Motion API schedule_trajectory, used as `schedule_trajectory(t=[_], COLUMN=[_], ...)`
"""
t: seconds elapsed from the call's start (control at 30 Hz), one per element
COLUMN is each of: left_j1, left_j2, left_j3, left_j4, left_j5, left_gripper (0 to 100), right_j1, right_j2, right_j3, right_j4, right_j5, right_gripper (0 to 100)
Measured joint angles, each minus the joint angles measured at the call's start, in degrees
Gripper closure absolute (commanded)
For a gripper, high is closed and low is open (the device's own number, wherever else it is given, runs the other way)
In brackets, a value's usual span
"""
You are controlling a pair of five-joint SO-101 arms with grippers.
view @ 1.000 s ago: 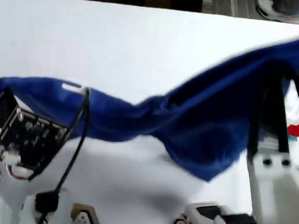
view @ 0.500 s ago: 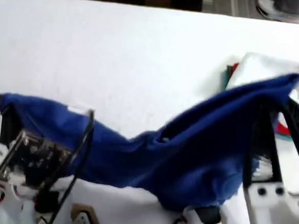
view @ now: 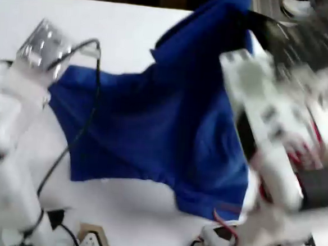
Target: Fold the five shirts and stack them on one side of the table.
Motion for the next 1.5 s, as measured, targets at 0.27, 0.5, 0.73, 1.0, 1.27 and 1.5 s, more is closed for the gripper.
schedule_trajectory(t=[0.27, 0.5, 0.73, 1.0, 1.27, 1.5], left_j1=[0.0, 0.0, 0.4, 2.5, 5.4, 4.0], left_j2=[14.1, 26.9, 43.1, 60.0, 64.2, 62.5], left_j3=[0.0, 0.1, -7.7, -25.9, -39.8, -34.5], left_j4=[-11.5, -20.9, -22.4, -15.3, 8.3, 12.3], left_j5=[0.0, 0.0, -0.1, -0.1, -2.8, -4.0], left_gripper=[98, 98, 98, 98, 98, 98], right_j1=[0.1, 0.1, 0.9, 3.1, 3.1, 3.0], right_j2=[7.6, 18.1, 31.6, 40.4, 35.4, 30.6], right_j3=[10.3, 11.3, 11.3, 11.3, 11.3, 11.3], right_j4=[-11.9, -17.8, -20.4, -21.1, -10.4, 0.5], right_j5=[0.0, 0.0, -0.1, -0.1, 0.0, 0.0], right_gripper=[97.8, 97.8, 97.8, 97.8, 97.8, 97.8])
